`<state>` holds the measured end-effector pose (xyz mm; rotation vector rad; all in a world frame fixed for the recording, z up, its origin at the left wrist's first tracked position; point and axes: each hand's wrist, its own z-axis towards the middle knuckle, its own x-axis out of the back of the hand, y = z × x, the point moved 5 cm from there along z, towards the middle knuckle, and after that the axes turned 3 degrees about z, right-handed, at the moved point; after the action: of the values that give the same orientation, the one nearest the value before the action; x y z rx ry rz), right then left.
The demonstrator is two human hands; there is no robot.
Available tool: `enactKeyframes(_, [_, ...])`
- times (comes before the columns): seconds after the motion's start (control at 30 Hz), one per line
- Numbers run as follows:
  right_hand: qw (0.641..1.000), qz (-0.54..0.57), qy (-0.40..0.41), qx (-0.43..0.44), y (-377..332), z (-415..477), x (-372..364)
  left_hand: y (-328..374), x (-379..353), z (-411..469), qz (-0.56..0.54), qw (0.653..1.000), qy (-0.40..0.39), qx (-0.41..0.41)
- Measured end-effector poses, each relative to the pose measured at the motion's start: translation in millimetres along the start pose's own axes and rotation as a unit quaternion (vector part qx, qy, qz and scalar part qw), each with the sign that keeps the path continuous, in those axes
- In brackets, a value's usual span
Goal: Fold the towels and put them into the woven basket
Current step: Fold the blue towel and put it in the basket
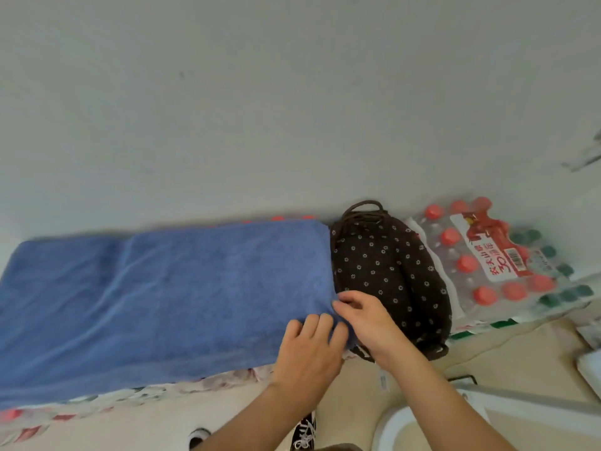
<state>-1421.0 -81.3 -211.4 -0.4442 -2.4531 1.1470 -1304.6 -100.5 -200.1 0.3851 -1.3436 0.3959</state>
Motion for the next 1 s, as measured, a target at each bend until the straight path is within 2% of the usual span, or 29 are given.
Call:
enactKeyframes(0.1, [0.991, 0.118, -0.038, -0.052, 10, 7, 1, 4, -3, 15, -0.019, 0.999, 0.006, 0.045])
enactKeyframes(0.23, [0.941, 0.309, -0.049, -0.129, 19, 8, 3, 9, 2, 18, -0.046, 0.997, -0.010, 0.063])
enactKeyframes(0.37, [0.907, 0.392, -0.059, -0.141, 17, 12, 0, 9, -1, 19, -0.041, 0.995, -0.018, 0.089])
enactKeyframes(0.43, [0.911, 0.384, -0.069, -0.134, 12, 12, 3, 8, 3, 22, -0.050, 0.994, -0.004, 0.095])
enactKeyframes(0.57, [0.950, 0.277, -0.063, -0.130, 2, 22, 16, 0, 21, 29, -0.105, 0.986, 0.046, 0.124])
enactKeyframes(0.83, [0.976, 0.173, -0.085, -0.101, -36, 71, 14, -1, 39, 35, -0.095, 0.989, 0.012, 0.113])
enactKeyframes(1.0, [0.984, 0.170, -0.034, -0.041, -59, 99, 16, 5, 25, 34, -0.113, 0.983, -0.067, 0.125])
